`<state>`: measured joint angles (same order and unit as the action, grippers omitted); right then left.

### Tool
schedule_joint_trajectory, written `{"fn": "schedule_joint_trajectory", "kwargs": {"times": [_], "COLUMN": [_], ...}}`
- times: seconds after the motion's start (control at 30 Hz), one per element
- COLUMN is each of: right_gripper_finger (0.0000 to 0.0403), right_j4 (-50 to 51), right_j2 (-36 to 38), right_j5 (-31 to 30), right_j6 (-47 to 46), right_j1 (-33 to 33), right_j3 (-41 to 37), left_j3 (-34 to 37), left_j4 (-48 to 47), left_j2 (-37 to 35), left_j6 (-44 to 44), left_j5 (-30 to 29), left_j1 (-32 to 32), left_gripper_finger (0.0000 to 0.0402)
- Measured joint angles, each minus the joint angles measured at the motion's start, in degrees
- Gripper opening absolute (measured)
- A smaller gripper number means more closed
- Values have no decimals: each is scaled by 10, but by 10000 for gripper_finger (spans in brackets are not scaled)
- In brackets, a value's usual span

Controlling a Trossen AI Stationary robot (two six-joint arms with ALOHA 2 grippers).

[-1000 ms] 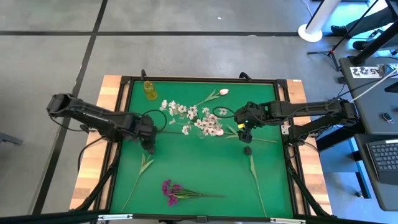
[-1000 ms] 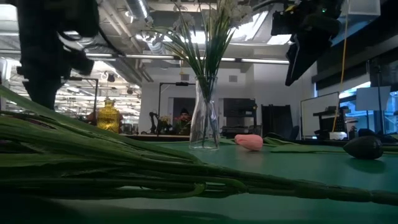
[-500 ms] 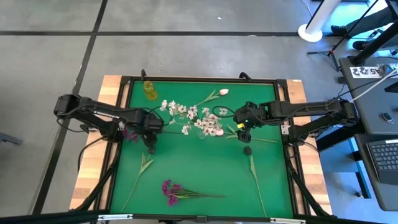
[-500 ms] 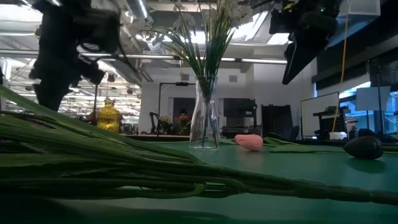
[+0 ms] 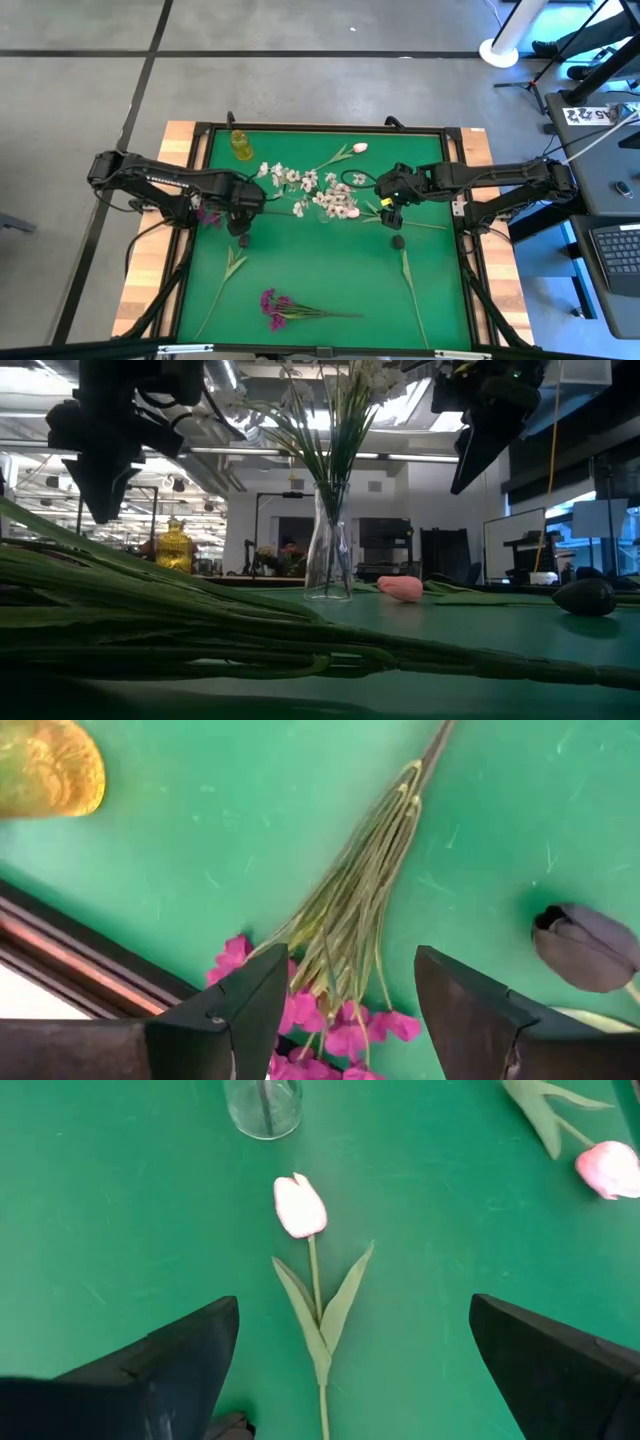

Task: Sort flowers into vase by color
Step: Put the top purple flowers into the yellow vase

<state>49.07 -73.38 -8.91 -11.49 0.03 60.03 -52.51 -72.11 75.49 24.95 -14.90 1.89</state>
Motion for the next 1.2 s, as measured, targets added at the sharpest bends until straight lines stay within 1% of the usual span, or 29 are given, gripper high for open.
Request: {"fn": "schedule_joint_trajectory", "kwargs": {"times": [0.17,0.4,0.5,0.63,0.83,1.07,1.2], "right_gripper_finger": [392,392,392,392,392,392,392], "right_j4": [-4,-13,-12,-11,-14,-26,-26], "right_j2": [0,0,0,0,0,0,0], "right_j5": [10,18,25,25,25,25,25], "right_j6": [0,0,0,-1,-1,-1,-1], "right_j1": [0,0,0,0,0,0,0], "right_j3": [0,0,0,0,0,0,0], "left_j3": [0,0,14,49,88,100,100], "left_j4": [5,7,11,22,54,118,118], "left_j2": [31,97,115,115,88,81,81], "left_j6": [-30,-20,-17,-15,2,-11,-9], "left_j5": [0,-8,-6,-6,6,9,18], "left_j1": [0,-5,-9,-9,-9,-24,-43], "left_gripper_finger": [214,214,214,214,214,214,214]}}
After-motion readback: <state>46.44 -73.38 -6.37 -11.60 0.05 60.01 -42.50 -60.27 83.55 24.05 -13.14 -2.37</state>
